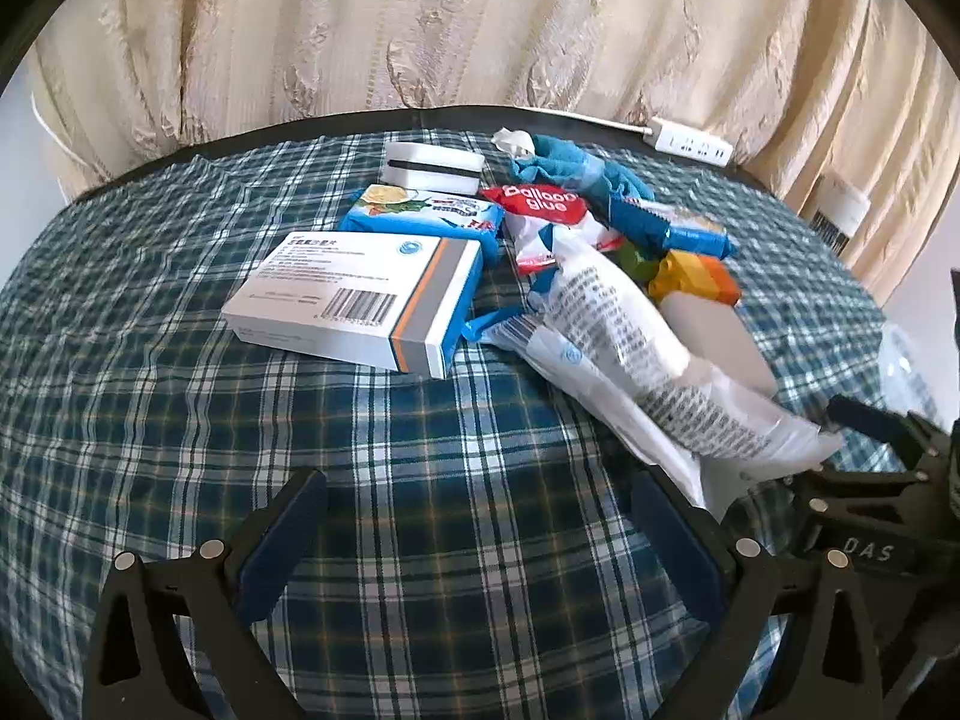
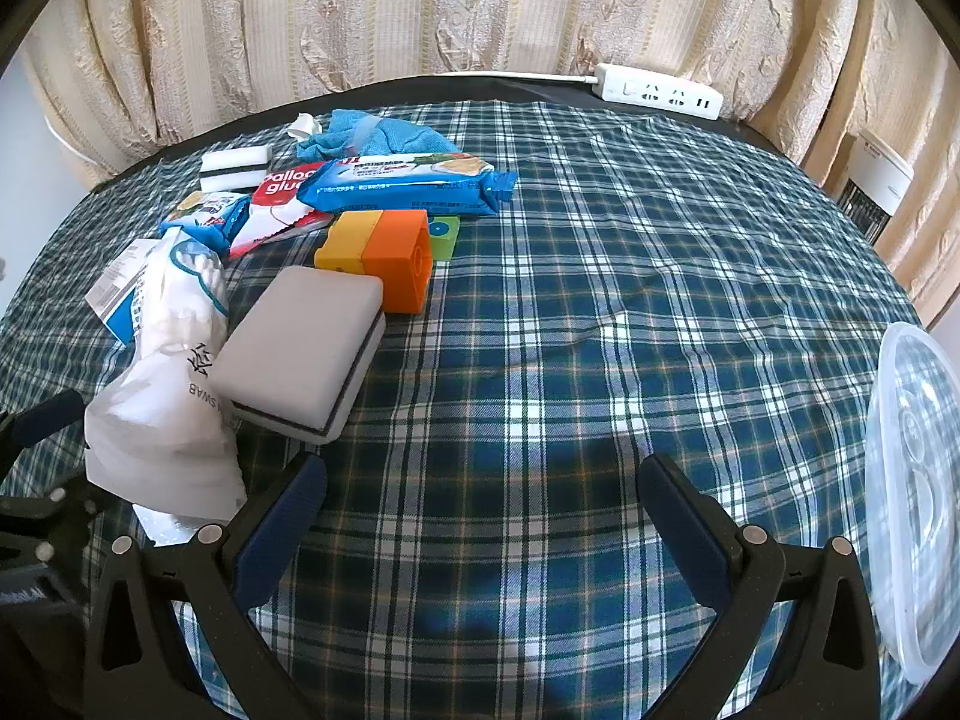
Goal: Organize objects
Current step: 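Lower the right gripper onto the white-and-grey sponge and close it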
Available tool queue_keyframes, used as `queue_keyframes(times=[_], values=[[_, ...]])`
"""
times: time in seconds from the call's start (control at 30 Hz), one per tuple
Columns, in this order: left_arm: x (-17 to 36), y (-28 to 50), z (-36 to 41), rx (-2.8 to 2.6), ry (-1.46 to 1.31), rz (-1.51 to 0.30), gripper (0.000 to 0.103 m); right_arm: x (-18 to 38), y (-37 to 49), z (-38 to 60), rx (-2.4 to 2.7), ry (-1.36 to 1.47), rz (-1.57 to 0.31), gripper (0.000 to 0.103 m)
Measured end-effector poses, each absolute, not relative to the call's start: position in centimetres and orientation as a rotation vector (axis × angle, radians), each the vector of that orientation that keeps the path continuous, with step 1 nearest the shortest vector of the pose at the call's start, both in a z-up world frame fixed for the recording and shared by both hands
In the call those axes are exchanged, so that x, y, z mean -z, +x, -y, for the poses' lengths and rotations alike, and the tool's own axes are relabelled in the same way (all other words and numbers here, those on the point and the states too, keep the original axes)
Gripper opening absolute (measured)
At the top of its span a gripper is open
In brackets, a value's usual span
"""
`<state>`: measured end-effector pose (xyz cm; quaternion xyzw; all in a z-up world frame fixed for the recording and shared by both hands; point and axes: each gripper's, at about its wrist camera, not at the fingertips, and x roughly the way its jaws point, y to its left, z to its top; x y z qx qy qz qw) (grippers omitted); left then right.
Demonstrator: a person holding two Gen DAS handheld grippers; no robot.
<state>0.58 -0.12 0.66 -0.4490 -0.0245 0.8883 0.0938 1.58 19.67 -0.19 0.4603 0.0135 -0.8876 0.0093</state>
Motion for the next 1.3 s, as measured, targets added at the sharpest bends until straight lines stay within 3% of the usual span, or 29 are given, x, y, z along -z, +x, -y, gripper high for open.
queue_keyframes(times=[0.3, 0.63, 0.83, 1.1, 1.3], values=[[-1.0, 0.4, 2.3, -2.634, -1.322, 0.249, 0.098, 0.1, 1.7, -19.8, 2.773, 1.433, -0.042, 0.103], [-1.5, 1.0, 2.6, -2.682, -1.292, 0.246, 0.098, -1.3, 2.6, -21.1, 2.74, 1.363, 0.136, 0.102], [-1.2, 1.0, 3.2, -2.695, -1.319, 0.257, 0.096, -3.7, 2.4, -19.3, 2.729, 1.267, 0.101, 0.1], [-1.7, 1.3, 4.0, -2.727, -1.308, 0.301, 0.096, -2.7, -0.4, -16.9, 2.637, 1.319, 0.043, 0.084], [-1.9, 1.4, 3.9, -2.725, -1.306, 0.306, 0.096, -2.4, -1.0, -16.0, 2.615, 1.307, 0.018, 0.079]])
